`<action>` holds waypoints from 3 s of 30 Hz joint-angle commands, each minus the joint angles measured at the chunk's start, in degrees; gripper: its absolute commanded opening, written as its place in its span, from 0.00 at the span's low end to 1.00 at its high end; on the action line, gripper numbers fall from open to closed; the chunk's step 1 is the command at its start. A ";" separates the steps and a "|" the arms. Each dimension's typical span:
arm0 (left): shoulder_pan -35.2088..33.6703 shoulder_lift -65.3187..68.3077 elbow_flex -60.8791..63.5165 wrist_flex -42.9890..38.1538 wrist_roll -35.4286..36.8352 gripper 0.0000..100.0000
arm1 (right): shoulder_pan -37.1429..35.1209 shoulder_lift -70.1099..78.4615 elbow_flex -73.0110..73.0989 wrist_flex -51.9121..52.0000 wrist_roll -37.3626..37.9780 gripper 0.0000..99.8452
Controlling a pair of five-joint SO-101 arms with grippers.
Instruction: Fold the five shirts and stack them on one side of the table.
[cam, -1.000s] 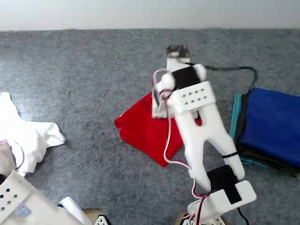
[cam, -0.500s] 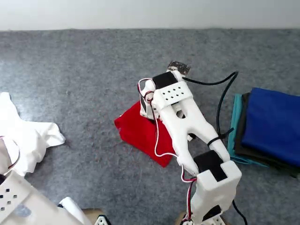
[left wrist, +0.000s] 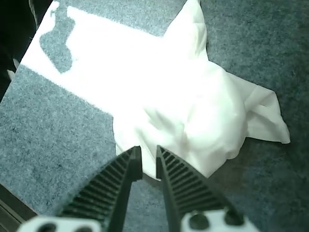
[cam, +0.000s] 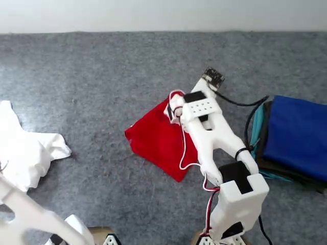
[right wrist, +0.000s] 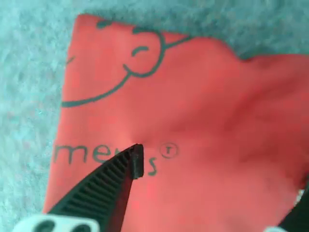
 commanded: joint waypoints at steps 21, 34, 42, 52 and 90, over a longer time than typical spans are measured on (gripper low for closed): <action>0.00 2.11 -4.00 0.44 -0.44 0.06 | 2.33 13.76 -9.85 1.01 2.90 0.02; 0.00 2.37 -4.00 0.18 -0.35 0.06 | 8.13 -7.96 -15.12 18.15 20.84 0.01; 0.00 2.37 -4.18 0.09 -0.53 0.06 | 10.33 -25.27 -15.12 29.05 35.08 0.01; 2.46 2.37 -4.18 0.00 -0.53 0.06 | 27.12 -43.82 -14.86 33.80 52.31 0.01; 9.58 2.11 -4.00 1.67 -0.53 0.06 | 53.41 -41.36 23.03 -21.67 81.05 0.06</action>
